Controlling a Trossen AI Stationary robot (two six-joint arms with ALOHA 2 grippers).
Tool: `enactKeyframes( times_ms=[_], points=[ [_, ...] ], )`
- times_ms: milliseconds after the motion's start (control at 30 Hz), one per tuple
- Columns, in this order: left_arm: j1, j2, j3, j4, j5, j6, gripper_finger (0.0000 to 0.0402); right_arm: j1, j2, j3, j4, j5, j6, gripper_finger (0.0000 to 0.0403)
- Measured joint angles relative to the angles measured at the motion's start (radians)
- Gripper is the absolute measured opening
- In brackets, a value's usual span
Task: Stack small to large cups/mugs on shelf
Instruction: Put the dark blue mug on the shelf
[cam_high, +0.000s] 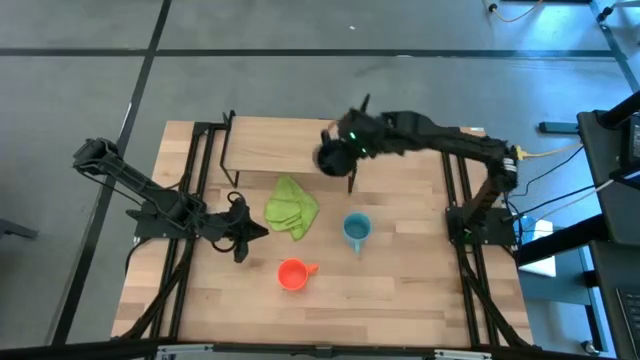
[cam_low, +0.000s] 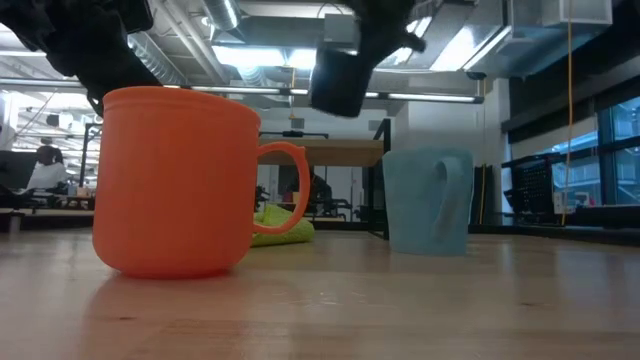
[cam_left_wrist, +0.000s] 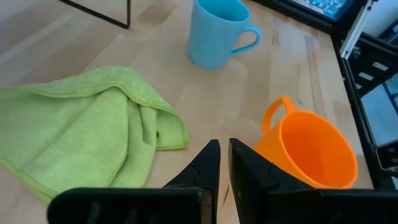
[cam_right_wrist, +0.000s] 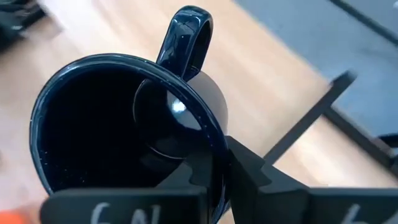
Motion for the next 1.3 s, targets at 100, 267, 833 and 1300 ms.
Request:
enactKeyframes(
  times_ms=[100, 267, 833, 1300],
  points=[
    [0.000, 0.000, 0.000, 0.000, -0.019, -0.016, 0.0027, -0.049, 0.065, 0.078, -0.015, -0.012, -0.065, 0.0024],
    [0.000, 0.000, 0.000, 0.007, -0.037, -0.021, 0.0027, -0.138, 0.142, 0.179, -0.059, -0.062, -0.098, 0.0025],
    [0.004, 0.000, 0.000, 0.022, -0.060, -0.012, 0.0027, -0.242, 0.196, 0.200, -0.163, -0.203, -0.101, 0.0025],
    [0.050, 0.000, 0.000, 0.044, -0.052, 0.023, 0.0027, -0.248, 0.200, 0.290, -0.229, -0.214, -0.106, 0.0025]
  ],
)
